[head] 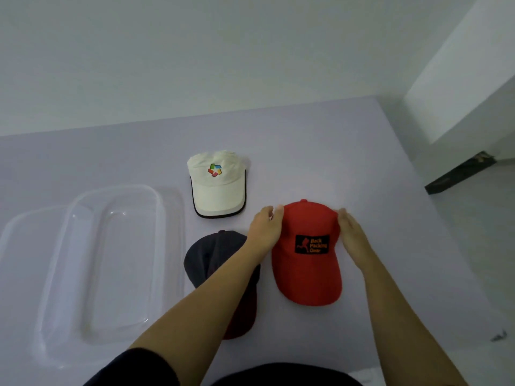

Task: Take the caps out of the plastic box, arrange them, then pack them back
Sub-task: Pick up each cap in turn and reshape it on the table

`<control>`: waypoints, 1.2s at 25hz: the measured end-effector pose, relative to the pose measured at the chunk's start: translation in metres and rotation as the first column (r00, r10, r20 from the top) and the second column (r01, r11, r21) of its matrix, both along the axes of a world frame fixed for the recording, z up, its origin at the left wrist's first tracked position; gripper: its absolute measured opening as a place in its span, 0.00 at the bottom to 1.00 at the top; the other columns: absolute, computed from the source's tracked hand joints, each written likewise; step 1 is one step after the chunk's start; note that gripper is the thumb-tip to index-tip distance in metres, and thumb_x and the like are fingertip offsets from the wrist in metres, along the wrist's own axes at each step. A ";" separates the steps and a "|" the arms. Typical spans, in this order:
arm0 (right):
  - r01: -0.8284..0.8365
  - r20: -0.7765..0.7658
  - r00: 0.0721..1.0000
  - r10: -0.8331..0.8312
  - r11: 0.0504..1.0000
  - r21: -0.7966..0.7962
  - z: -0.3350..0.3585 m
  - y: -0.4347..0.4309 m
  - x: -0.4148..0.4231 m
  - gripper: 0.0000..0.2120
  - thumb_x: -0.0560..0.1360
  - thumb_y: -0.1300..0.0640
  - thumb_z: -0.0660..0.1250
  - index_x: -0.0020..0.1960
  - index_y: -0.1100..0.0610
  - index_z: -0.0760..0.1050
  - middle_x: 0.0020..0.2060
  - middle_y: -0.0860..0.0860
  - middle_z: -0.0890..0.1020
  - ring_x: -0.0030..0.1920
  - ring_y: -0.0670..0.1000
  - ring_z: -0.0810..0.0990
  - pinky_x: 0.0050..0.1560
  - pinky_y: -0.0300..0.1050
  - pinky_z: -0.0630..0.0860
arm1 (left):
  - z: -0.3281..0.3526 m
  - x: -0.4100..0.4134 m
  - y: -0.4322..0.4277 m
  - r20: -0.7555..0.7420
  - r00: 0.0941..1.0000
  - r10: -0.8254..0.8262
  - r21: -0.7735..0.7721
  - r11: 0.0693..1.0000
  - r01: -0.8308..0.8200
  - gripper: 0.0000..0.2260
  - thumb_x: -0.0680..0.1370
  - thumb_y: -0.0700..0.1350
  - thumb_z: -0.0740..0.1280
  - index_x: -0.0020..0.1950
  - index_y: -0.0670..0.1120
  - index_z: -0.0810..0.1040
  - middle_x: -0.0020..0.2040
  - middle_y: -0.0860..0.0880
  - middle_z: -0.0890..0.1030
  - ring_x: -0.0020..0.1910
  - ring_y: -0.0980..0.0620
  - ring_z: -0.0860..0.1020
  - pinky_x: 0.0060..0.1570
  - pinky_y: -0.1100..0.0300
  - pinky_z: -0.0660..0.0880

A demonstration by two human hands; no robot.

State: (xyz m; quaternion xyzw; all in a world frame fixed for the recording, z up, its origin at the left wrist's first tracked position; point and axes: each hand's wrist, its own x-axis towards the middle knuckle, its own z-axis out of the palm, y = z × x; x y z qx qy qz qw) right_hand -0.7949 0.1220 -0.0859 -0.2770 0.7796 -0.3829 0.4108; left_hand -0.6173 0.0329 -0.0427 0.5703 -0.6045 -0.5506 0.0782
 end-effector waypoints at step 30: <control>-0.162 0.091 0.981 0.172 0.981 -0.110 0.009 0.034 0.205 0.37 0.71 0.53 0.71 0.73 0.59 0.55 0.69 0.51 0.61 0.70 0.47 0.61 0.70 0.42 0.60 | -0.021 0.141 0.076 0.006 0.869 0.494 -0.242 0.844 -0.478 0.31 0.80 0.54 0.59 0.77 0.44 0.50 0.78 0.47 0.52 0.77 0.49 0.53 0.73 0.54 0.54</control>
